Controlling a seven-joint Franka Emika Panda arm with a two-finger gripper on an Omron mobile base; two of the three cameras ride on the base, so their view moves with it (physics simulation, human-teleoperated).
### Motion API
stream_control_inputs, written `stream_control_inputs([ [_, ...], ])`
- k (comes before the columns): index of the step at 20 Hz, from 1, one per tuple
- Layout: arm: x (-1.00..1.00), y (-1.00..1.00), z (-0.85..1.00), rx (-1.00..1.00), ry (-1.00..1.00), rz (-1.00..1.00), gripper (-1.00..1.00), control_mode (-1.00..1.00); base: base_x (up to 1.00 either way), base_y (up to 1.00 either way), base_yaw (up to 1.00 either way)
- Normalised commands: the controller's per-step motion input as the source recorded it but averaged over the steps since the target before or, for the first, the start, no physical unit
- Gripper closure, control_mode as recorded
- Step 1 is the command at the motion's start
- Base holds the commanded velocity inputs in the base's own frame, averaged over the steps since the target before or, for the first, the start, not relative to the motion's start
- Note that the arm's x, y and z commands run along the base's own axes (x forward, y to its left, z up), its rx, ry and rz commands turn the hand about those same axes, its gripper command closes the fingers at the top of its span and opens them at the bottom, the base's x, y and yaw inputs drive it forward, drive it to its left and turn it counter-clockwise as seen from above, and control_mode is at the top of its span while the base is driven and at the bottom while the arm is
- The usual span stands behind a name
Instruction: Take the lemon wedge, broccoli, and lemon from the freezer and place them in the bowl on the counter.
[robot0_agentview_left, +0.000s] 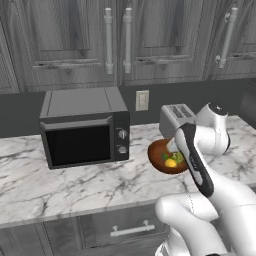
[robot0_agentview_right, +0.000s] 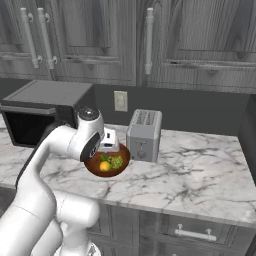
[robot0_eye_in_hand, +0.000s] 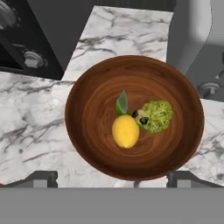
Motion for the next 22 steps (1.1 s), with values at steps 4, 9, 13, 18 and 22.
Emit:
stream_control_inputs([
  [4, -0.5, -0.07, 0.38, 0.0, 0.02, -0.1, -1.0, -1.0, 0.0, 0.0, 0.0],
  [9, -0.65, -0.22, 0.29, 0.0, 0.03, -0.24, -1.0, -1.0, 0.0, 0.0, 0.0],
  [13, -0.26, -0.09, 0.26, -0.05, 0.0, -0.23, -1.0, -1.0, 0.0, 0.0, 0.0],
  [18, -0.32, -0.1, 0.51, -0.04, 0.0, -0.04, -1.0, -1.0, 0.0, 0.0, 0.0],
  [22, -0.61, -0.06, 0.47, -0.04, 0.0, 0.0, -1.0, -1.0, 0.0, 0.0, 0.0],
])
